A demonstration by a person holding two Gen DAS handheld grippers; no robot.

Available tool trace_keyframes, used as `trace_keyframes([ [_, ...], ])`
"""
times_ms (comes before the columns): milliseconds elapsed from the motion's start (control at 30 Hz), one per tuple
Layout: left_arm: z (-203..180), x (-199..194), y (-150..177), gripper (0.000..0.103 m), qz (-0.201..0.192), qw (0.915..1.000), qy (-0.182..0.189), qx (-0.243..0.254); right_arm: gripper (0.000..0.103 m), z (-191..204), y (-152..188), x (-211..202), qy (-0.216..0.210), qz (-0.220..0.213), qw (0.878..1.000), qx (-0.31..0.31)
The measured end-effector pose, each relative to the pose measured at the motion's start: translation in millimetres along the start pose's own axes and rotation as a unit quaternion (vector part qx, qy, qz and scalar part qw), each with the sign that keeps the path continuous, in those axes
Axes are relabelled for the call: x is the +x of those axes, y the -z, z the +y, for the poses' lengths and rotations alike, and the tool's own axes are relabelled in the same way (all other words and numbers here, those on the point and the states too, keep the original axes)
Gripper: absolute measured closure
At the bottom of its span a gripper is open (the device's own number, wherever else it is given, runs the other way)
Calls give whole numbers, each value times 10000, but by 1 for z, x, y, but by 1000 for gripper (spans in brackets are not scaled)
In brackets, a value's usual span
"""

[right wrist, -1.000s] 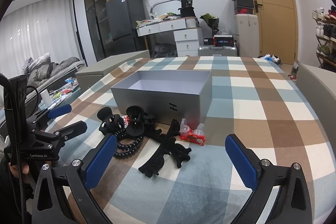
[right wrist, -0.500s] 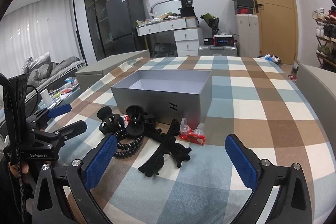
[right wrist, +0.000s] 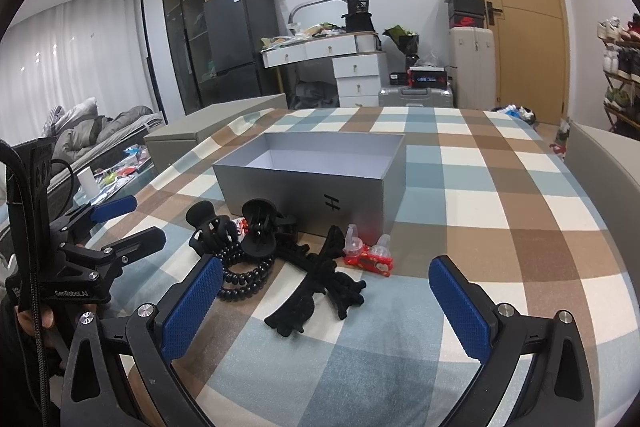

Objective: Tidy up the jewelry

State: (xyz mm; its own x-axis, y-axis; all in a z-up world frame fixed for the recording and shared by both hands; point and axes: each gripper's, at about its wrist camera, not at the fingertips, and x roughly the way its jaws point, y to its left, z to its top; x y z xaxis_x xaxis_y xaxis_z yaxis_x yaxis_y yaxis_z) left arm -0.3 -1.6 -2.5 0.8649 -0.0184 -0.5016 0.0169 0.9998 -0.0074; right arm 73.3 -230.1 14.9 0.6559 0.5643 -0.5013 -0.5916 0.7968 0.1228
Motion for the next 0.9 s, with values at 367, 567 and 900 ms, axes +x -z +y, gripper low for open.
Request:
trace_keyframes([
  [367,2,-3,-1,1,-99,9999,62,-9,0,0,1,0,-7,7,10000,-14],
  [567,4,-6,-4,1,-229,9997,51,-65,0,0,0,1,-21,54,10000,-19],
  [900,16,-3,-13,1,-66,9987,279,-428,0,-15,-5,7,225,528,9978,327],
])
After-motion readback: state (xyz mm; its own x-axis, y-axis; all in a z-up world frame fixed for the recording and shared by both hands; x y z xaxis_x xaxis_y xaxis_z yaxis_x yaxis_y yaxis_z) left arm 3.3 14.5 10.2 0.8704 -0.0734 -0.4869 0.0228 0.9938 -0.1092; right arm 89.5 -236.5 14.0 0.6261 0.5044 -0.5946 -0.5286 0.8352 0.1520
